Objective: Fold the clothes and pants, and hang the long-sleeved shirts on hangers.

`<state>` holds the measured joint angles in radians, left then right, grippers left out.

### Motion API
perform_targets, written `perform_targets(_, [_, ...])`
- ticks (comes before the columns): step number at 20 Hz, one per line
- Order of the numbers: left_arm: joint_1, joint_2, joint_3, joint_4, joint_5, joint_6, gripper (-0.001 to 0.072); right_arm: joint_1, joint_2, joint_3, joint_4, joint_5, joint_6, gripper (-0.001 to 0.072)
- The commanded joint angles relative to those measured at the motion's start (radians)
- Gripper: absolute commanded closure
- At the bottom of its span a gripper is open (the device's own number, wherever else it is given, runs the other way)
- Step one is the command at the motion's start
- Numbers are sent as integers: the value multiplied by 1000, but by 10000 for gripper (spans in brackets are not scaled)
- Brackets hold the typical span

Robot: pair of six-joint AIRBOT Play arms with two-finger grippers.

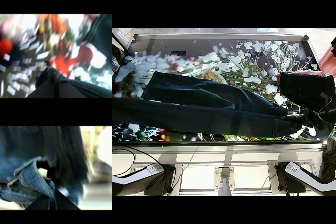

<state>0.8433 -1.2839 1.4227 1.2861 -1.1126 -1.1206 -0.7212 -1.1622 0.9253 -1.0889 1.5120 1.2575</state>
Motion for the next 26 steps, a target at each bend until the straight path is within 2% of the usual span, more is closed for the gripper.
perform_targets(1, [-111, -102, 156, 10, 64, -124, 680, 0, -42, 20, 172, -293, 100, 681])
perform_targets(3, [-174, -182, 240, 4, 85, -180, 680, 1, -61, 20, 248, -434, 147, 681])
perform_targets(5, [-232, -258, 285, 5, 123, -232, 680, 16, -89, 20, 326, -506, 147, 681])
perform_targets(9, [-311, -369, 303, 4, 243, -319, 680, 116, -161, 20, 382, -665, 148, 680])
perform_targets(14, [-354, -438, 303, 3, 395, -339, 679, 220, -246, 20, 431, -877, 174, 680])
perform_targets(17, [-384, -468, 304, 4, 476, -338, 668, 242, -281, 20, 438, -912, 174, 678])
perform_targets(18, [-394, -476, 304, 4, 497, -338, 609, 242, -288, 20, 444, -915, 174, 646])
perform_targets(19, [-406, -485, 304, 4, 514, -338, 480, 242, -291, 20, 446, -916, 174, 506])
perform_targets(20, [-417, -492, 304, 5, 530, -338, 401, 242, -291, 21, 446, -922, 174, 391])
perform_targets(23, [-439, -491, 308, 5, 568, -301, 396, 242, -291, 65, 439, -898, 166, 346])
perform_targets(25, [-441, -486, 333, 12, 539, -300, 394, 241, -290, 138, 384, -825, 163, 193])
perform_targets(26, [-439, -479, 346, 26, 505, -299, 348, 241, -286, 184, 330, -771, 163, 176])
